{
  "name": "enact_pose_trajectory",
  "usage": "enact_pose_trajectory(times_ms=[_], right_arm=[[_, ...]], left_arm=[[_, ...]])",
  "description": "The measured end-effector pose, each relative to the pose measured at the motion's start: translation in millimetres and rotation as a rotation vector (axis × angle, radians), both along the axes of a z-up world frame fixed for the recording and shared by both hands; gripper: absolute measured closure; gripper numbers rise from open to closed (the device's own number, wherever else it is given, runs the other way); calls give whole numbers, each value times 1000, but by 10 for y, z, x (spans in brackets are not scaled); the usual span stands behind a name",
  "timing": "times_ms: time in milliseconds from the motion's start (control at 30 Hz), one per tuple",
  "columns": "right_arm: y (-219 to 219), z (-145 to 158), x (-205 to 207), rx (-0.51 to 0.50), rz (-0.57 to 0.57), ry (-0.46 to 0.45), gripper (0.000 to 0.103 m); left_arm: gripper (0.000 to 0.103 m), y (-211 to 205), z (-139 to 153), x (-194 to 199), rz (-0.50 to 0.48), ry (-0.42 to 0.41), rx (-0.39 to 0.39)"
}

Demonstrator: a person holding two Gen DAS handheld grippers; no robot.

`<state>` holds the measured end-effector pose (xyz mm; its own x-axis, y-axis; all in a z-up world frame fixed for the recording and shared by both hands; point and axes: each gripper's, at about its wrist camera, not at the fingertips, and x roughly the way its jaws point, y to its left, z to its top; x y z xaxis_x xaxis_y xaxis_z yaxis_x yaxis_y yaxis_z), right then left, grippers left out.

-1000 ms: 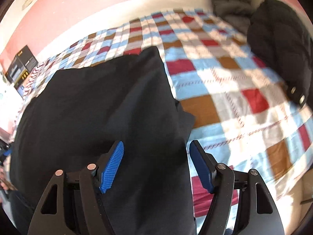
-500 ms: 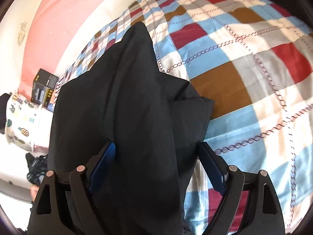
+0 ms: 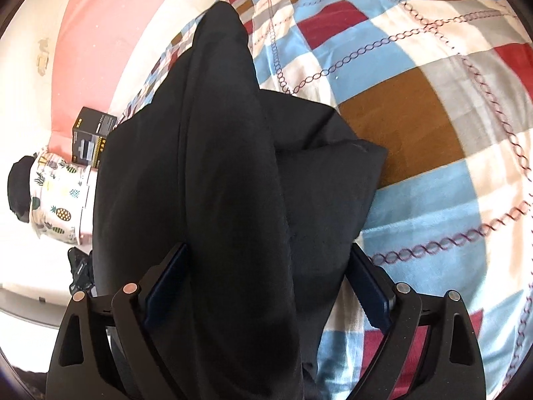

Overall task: Fold large clothes
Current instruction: 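Grasp the jacket fold edge with both tools and lift it, then fold the lifted edge over onto the jacket with both tools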

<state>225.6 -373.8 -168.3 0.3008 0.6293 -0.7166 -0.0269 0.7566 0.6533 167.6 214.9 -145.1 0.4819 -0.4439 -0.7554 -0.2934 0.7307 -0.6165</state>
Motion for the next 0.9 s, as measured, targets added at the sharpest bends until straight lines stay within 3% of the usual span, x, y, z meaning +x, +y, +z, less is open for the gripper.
enact_pose_trajectory(times_ms=[200, 367, 400, 500, 667, 767, 800, 867, 900], right_arm=[[96, 8, 43, -33, 24, 2, 15], [190, 172, -60, -73, 16, -41, 42], [209, 191, -65, -78, 19, -47, 43], [198, 142, -14, -58, 24, -29, 42], [191, -36, 141, -13, 28, 35, 26], [220, -52, 184, -26, 35, 42, 26], [237, -31, 187, -36, 38, 39, 28], [239, 44, 135, -39, 32, 24, 46], [252, 85, 113, -43, 28, 15, 51]], left_arm=[[16, -121, 28, 13, -3, -5, 78], [32, -224, 141, -47, -11, -23, 166], [34, -247, 165, -51, -13, -24, 181], [36, -266, 170, -49, -17, -23, 196], [36, -270, 121, 7, -25, -8, 203], [36, -248, 96, 36, -29, 6, 182], [38, -256, 106, 38, -29, 11, 184], [47, -310, 193, 32, -40, 11, 214], [56, -341, 260, 9, -45, 5, 231]])
